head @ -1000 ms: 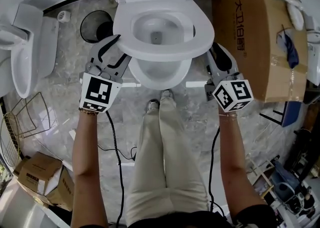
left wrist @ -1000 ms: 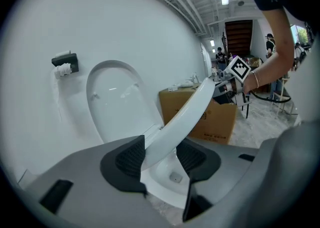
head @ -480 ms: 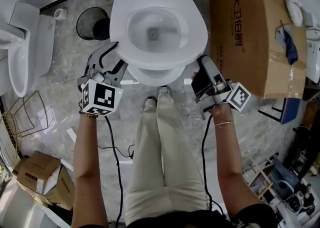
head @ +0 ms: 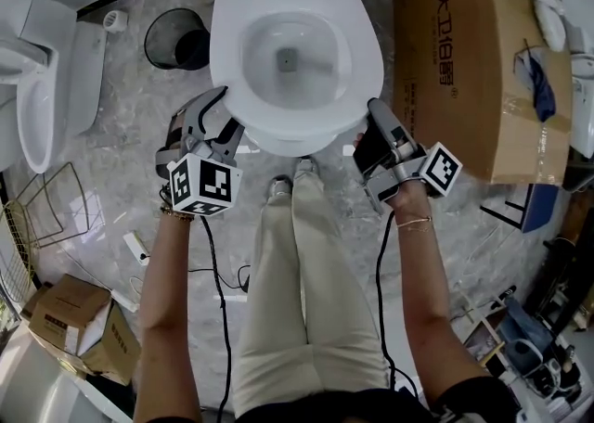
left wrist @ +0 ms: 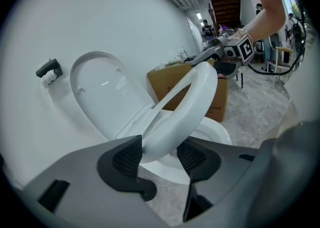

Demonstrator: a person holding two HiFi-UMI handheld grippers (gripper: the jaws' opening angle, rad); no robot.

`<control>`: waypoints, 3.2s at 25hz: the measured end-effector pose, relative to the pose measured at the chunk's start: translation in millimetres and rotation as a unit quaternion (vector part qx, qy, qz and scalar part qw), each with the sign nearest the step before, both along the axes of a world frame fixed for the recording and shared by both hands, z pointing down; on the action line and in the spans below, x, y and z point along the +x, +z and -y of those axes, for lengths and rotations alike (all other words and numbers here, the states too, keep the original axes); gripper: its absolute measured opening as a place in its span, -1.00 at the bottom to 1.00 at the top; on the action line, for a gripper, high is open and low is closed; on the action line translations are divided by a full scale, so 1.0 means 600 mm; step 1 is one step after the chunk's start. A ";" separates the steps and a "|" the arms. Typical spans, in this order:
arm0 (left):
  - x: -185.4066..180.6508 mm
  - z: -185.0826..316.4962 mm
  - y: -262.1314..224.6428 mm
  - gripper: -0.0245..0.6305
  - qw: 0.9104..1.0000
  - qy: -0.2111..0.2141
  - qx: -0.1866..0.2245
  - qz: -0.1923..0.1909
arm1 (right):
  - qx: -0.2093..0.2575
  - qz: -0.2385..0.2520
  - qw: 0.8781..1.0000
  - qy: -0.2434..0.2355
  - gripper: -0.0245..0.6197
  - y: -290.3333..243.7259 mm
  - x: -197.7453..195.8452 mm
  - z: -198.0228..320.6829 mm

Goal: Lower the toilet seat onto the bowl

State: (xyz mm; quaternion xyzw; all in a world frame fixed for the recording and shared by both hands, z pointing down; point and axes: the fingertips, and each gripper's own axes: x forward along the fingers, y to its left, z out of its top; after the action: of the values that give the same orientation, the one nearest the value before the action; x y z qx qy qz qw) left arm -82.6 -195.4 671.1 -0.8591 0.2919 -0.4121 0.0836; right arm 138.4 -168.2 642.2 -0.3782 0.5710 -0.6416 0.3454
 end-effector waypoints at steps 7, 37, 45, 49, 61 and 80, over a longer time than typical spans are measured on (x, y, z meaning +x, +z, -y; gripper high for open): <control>-0.003 -0.023 0.012 0.03 0.995 -0.057 -0.060 -0.050 | -0.019 0.003 1.000 -0.009 -0.54 0.020 -0.001 -0.013; 0.020 -0.102 0.104 -0.46 0.488 -0.348 -0.496 -0.629 | -0.074 0.019 0.997 0.014 -0.62 0.158 -0.013 -0.087; 0.020 -0.110 0.143 -0.52 0.483 -0.360 -0.501 -0.621 | -0.079 0.016 0.997 0.007 -0.62 0.197 -0.017 -0.100; 0.006 -0.121 0.181 -0.52 0.523 -0.378 -0.494 -0.583 | -0.078 0.009 0.997 -0.003 -0.62 0.213 -0.018 -0.103; -0.007 -0.141 0.249 -0.53 0.542 -0.413 -0.495 -0.540 | -0.105 -0.014 0.994 -0.002 -0.62 0.270 -0.019 -0.119; -0.015 -0.154 0.307 -0.54 0.530 -0.454 -0.495 -0.518 | -0.181 -0.038 0.983 0.009 -0.58 0.337 -0.019 -0.130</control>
State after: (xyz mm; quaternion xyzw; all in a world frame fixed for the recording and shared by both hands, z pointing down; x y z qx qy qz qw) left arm -91.5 -102.8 855.0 -0.5772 0.3838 0.0441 -0.7194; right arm 127.0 -90.3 844.1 -0.4633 0.4550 -0.7164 0.2549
